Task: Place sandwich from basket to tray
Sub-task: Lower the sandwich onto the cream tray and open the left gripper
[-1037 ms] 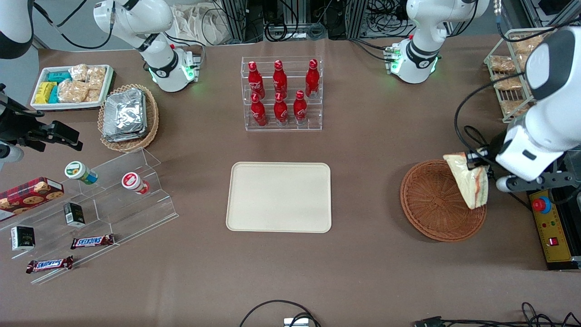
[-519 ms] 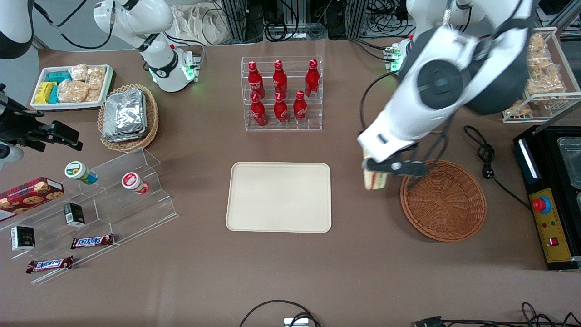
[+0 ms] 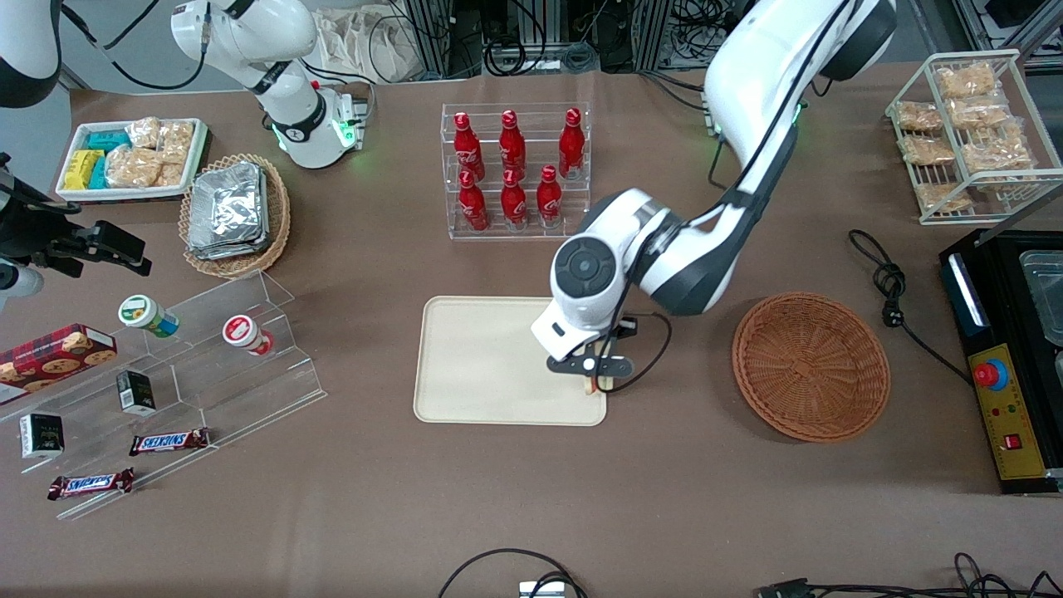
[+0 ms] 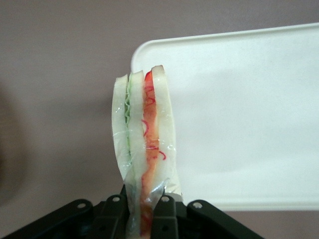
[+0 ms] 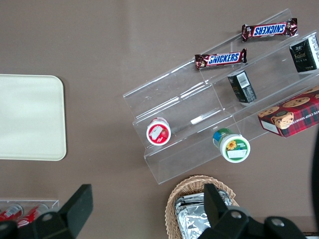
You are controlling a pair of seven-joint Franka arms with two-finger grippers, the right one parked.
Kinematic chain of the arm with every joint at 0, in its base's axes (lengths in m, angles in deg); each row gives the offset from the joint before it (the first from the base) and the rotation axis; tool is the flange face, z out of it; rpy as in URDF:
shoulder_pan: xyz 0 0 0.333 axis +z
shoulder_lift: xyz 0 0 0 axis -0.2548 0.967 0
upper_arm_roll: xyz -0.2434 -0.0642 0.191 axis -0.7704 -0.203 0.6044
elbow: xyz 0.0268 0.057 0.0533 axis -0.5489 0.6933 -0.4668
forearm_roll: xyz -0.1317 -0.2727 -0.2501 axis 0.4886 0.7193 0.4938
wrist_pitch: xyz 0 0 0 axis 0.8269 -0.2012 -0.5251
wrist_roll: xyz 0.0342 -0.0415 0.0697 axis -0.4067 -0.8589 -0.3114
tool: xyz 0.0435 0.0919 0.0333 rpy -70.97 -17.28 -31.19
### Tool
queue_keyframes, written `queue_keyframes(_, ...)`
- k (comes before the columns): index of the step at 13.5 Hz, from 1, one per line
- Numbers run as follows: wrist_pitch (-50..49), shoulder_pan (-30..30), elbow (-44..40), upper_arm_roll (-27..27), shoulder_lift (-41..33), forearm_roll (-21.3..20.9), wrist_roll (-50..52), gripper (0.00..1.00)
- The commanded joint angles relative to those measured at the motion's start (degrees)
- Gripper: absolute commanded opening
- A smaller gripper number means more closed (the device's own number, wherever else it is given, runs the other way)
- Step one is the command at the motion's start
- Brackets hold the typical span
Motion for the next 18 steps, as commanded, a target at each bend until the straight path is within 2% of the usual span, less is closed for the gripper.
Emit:
queue_keyframes(1,4.9,-0.6,-3.4,0.6,6.5,-2.9,-0.3,0.0)
queue_keyframes(5,5.5,-0.6,-3.4,0.7,7.3,-4.1,-0.3,0.0)
queue_keyframes(6,5.6,-0.6,-3.3,0.7,7.3,-4.1,-0.3,0.18)
queue_keyframes(7,5.8,-0.7,-3.4,0.7,7.5,-4.2,-0.2,0.99)
queue_keyframes(12,6.5,-1.5,-3.4,0.8,7.0,-3.7,0.9,1.0)
queue_keyframes(16,6.6,-1.4,-0.7,2.3,2.4,-3.0,0.6,1.0)
queue_keyframes(18,6.6,-1.2,0.6,5.9,-2.1,3.0,-0.8,1.0)
